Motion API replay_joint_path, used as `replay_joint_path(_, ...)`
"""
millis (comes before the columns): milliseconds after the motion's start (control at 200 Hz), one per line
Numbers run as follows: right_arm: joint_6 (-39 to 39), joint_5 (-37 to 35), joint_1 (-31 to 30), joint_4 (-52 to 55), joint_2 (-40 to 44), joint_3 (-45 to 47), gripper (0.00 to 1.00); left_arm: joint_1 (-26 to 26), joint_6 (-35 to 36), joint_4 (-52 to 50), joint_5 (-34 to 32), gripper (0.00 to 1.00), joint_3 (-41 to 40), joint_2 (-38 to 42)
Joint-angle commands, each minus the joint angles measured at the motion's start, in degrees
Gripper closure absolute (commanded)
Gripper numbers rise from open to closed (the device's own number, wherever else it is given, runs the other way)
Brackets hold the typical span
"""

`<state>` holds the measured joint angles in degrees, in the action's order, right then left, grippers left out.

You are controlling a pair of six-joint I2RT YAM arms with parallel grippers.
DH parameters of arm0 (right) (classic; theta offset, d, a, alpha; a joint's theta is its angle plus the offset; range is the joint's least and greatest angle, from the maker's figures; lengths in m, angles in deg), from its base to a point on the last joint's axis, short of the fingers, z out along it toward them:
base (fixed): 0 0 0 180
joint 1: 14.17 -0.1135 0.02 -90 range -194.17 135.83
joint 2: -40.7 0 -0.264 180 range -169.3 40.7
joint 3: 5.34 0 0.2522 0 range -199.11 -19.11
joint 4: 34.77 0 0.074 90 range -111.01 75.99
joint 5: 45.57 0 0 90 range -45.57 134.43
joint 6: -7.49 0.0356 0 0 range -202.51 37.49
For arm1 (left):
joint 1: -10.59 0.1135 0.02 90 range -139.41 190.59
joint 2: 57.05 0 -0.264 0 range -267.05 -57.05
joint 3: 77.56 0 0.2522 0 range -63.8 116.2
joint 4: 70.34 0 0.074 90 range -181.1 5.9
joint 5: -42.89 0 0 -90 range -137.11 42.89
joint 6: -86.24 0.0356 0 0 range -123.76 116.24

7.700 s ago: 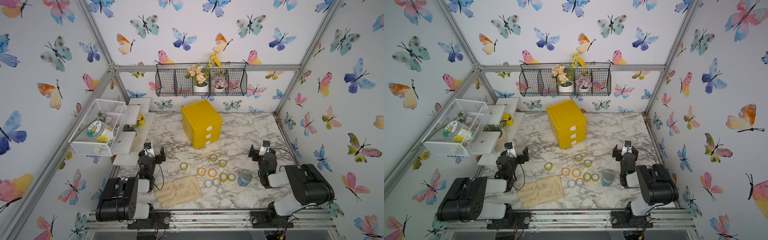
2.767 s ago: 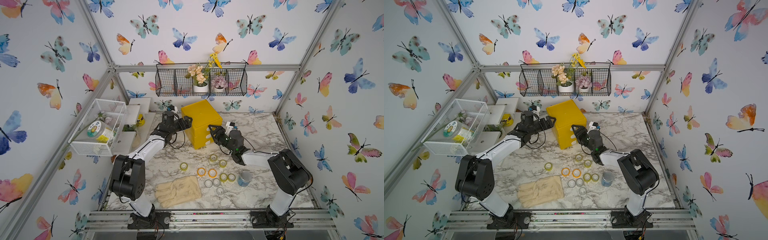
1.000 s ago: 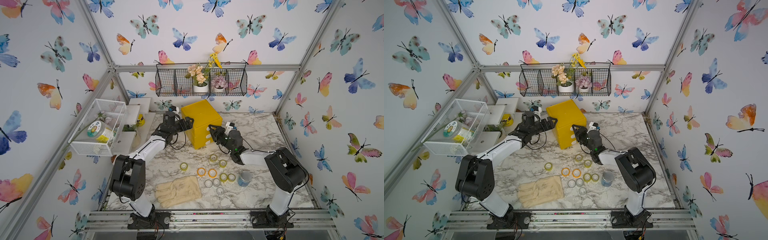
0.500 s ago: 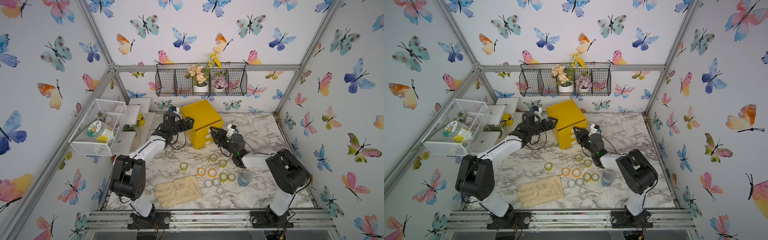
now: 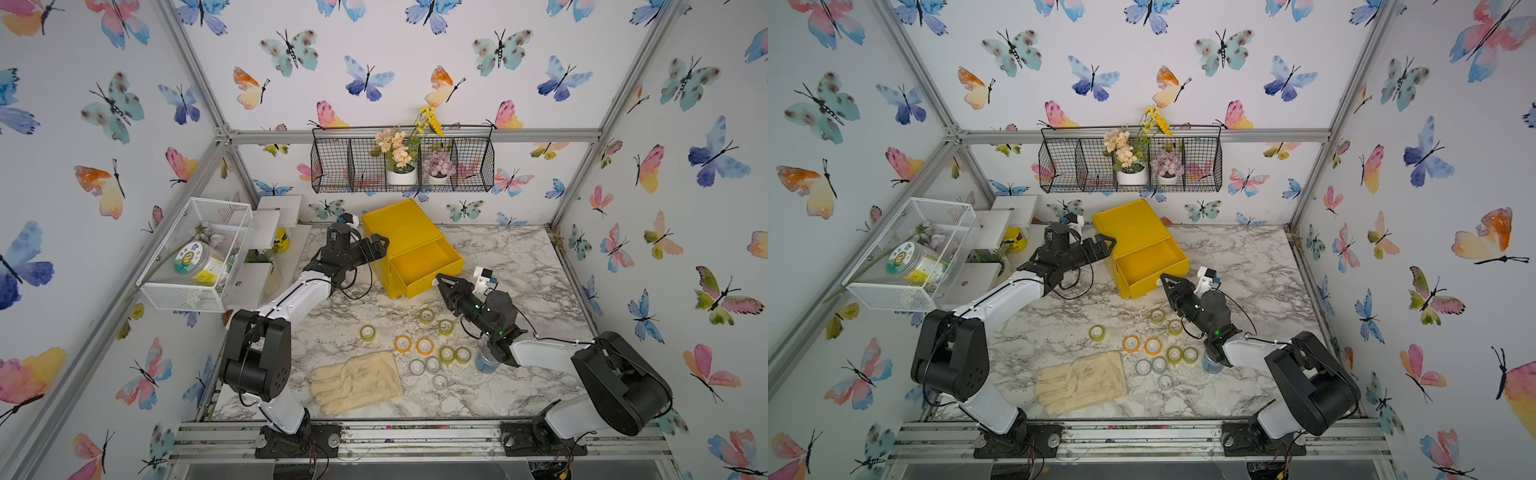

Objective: Place the transparent tape into the drawer according to color
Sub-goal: Open the drawer in the storage box.

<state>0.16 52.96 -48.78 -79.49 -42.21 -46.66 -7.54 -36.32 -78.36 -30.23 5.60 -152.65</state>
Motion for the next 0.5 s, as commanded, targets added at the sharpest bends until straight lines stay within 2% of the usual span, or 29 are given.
replay_joint_path(0, -1.92, -0.1, -0.37, 0.91, 2.58, 2.12, 0.68, -0.85, 0.04, -3.98, 1.88, 0.09, -0.61, -1.07)
replay_joint_path(180, -1.55, 0.01, -0.37, 1.02, 3.82, 4.6, 0.67, -1.41, -0.31, -3.7, 1.89, 0.09, -0.07, -1.54)
replay_joint_path(355, -0.16, 2.18, -0.37, -2.58, 1.31, 4.86, 0.65, -1.9, -0.4, -3.72, 1.57, 0.09, 0.29, -1.96)
replay_joint_path(435, 0.22, 2.4, -0.37, -3.88, 0.57, 5.05, 0.6, -1.83, -0.4, -3.74, 1.57, 0.09, 0.25, -1.83)
replay_joint_path(496, -0.02, 2.49, -0.37, -3.93, 0.64, 4.9, 0.48, -1.86, -0.35, -3.78, 1.46, 0.08, 0.13, -1.56)
